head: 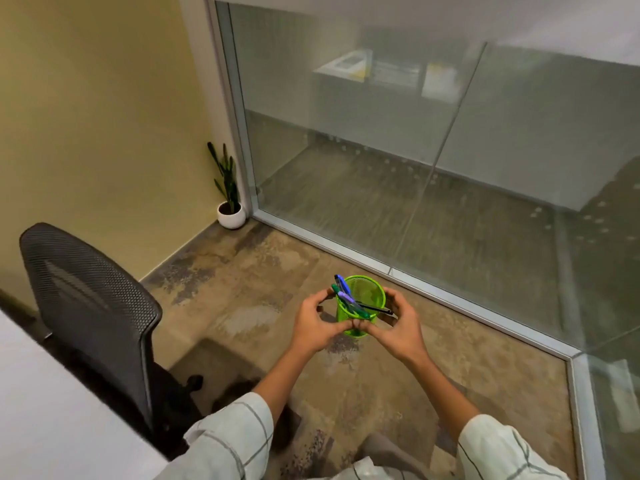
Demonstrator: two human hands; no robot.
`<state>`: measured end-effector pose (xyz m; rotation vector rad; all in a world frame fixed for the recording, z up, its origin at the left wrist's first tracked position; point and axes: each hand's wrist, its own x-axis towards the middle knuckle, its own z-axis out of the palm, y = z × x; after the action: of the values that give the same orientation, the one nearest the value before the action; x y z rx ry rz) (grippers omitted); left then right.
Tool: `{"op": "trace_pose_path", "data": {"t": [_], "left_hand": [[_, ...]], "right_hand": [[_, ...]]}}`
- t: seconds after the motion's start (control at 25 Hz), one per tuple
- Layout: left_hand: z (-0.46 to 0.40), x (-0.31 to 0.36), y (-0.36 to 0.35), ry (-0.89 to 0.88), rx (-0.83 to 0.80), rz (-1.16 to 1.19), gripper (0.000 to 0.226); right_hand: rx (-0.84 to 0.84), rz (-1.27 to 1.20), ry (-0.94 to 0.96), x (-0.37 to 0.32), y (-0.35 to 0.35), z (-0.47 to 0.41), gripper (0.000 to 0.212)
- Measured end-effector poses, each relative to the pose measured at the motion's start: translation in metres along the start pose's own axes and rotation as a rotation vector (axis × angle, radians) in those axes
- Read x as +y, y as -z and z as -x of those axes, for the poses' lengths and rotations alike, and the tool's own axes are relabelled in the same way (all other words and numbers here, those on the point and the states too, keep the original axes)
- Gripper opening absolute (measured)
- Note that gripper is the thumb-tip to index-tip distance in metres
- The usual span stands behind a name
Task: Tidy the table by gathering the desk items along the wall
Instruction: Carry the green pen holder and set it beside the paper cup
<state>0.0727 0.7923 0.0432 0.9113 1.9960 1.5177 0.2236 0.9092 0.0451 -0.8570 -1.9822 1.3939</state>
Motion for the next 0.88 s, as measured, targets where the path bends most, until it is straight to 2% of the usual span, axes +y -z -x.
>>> {"op": "trace_pose_path", "data": {"t": [0.24,0.52,0.72,0.88], "left_hand": [[-0.101,-0.009,0.007,0.061,0.136,-0.048,0.076],[-0.220,-0.016,0.034,0.172,0.380,-0.001,0.069],[-0.282,-0.026,0.084,0.214,0.561,-0.062,0.067],[-0.328,-0.047,0.143,0.278,0.711,-0.105,0.075]], "right_hand": [[-0.130,-0.044,0.043,0.019,-0.020,-0.129,0.078],[-0.395,-0.055,0.110,0.017,-0.073,-0.296,0.075],[-0.595,-0.072,0.144,-0.002,-0.140,-0.391,0.072],[-0.765,-0.083,0.199,-0.022,-0.223,-0.457,0.071]]}}
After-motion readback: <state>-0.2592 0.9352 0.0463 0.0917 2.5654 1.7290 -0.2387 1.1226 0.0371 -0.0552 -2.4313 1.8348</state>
